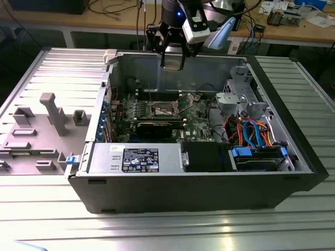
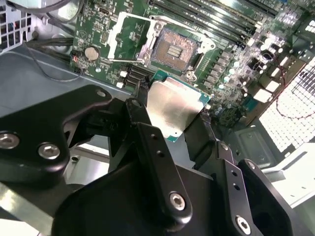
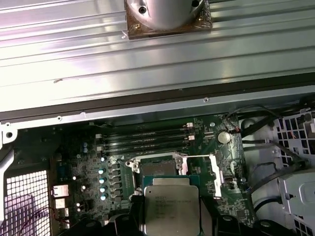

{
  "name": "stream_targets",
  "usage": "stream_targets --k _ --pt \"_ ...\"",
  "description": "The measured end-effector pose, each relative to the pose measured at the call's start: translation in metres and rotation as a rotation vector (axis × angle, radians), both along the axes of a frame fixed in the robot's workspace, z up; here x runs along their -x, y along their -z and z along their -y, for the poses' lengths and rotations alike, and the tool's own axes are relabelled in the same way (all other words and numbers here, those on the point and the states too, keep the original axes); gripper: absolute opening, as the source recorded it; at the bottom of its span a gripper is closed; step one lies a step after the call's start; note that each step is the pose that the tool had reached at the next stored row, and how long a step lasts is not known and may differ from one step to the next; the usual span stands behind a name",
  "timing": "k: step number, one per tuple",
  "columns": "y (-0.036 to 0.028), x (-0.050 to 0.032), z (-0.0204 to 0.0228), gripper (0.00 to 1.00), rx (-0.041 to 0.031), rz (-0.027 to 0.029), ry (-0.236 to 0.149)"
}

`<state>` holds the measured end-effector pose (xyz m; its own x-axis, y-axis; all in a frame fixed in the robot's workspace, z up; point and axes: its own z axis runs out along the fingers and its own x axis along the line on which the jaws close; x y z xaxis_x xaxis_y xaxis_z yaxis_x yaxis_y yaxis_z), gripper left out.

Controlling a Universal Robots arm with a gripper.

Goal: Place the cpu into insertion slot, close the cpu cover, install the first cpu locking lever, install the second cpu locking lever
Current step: 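Place the cpu into insertion slot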

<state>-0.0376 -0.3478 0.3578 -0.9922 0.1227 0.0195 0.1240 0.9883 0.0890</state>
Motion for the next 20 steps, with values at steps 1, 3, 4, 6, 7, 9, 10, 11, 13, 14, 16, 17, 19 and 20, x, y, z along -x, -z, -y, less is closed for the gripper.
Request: stream_targets --k 1,3,4,6,7,9,10,11,13,14,16,17,19,20 --pt "0.0003 0.0003 -0.0015 0.54 0.0000 -0.0002 0.000" --pt "0.0021 0.0004 -0.0045 0.54 -0.0002 -0.0028 0.007" --pt "0.0038 0.0004 -0.0046 0.54 0.0000 -0.0044 0.033" --pt "0.0056 0.0005 -0.0046 0.54 -0.0002 -0.0048 0.068" --pt "0.0061 0.0004 -0.0046 0.54 -0.0002 -0.0050 0.078" --pt "0.0075 0.0004 -0.0046 0.54 -0.0003 -0.0051 0.098" --pt "0.0081 0.0005 -0.0046 0.54 -0.0003 -0.0052 0.106" --pt "0.0087 0.0005 -0.0046 0.54 -0.0003 -0.0053 0.114" --pt "0.0098 0.0006 -0.0046 0.54 -0.0003 -0.0054 0.129" --pt "0.0104 0.0006 -0.0046 0.54 -0.0003 -0.0054 0.138" --pt "0.0117 0.0007 -0.0046 0.54 -0.0003 -0.0054 0.158" --pt "0.0125 0.0007 -0.0046 0.54 -0.0004 -0.0054 0.172" --pt "0.0148 0.0008 -0.0046 0.54 -0.0006 -0.0054 0.218" --pt "0.0157 0.0008 -0.0046 0.54 -0.0006 -0.0054 0.241"
